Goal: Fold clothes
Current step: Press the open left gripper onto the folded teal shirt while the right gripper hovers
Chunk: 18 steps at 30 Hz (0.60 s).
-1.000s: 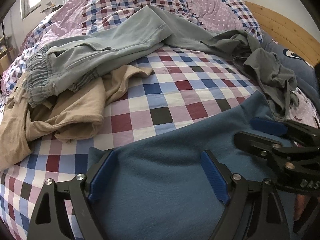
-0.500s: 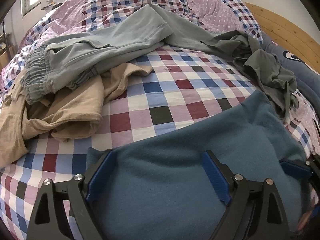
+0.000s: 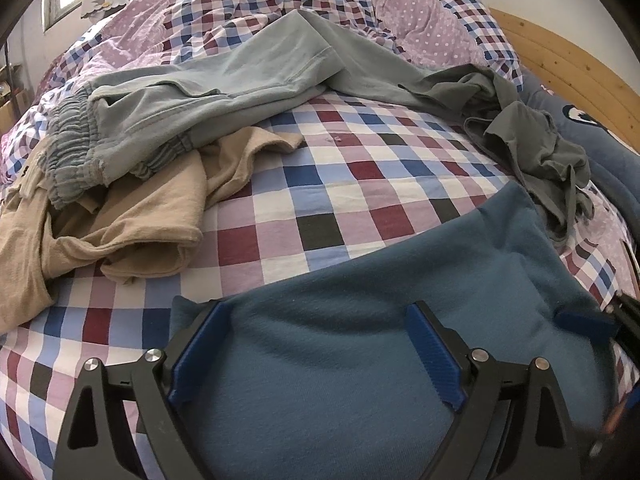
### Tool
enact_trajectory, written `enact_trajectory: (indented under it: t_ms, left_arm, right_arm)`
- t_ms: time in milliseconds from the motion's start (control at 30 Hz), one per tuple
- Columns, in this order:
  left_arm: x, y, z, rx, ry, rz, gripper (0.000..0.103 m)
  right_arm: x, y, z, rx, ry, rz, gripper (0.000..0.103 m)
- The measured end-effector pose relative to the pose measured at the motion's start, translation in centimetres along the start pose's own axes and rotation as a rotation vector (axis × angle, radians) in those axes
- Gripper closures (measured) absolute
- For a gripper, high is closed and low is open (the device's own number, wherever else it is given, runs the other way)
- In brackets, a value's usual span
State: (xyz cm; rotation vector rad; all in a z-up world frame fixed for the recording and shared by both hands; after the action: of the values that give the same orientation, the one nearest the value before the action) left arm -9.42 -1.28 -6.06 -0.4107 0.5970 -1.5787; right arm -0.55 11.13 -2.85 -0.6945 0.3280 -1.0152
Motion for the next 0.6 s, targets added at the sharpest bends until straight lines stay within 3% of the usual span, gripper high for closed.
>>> enact_trajectory:
  t_ms: [200, 367, 500, 600]
  left_arm:
    - [-0.1, 0.1, 0.1, 0.003, -0.002, 0.001, 0.01]
    - [-0.1, 0.1, 0.2, 0.0, -0.002, 0.003, 0.01]
    - [-0.2, 0.0, 0.6, -0.012, -0.015, -0.003, 0.01]
    - [-0.3, -0.1, 1.2, -0.028, -0.028, -0.004, 0.01]
  right_arm:
    - [-3.0, 0.5, 1.0, 0.003, 0.128, -0.075, 0.015]
    - [-6.8, 1.2, 2.6, 0.011, 0.314, -0.182, 0.014]
    - [-6.2, 0.5, 5.7, -0.1, 0.237, -0.251, 0.014]
    - [-2.7, 0.2, 7.0, -0.145, 0.155, -0.183, 0.014]
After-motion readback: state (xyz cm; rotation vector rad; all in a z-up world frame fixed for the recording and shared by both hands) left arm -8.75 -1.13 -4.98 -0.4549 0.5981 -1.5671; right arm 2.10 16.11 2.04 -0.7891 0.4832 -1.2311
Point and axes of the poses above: each gripper's, at about its wrist camera, not at the fingertips, and z roughly against the way its jaws point, x to its left, y to its underside, the point moved 8 cm from there along -z, roughly the way its jaws point, and after that the axes turned 3 degrees about z, right-handed, at the moved point
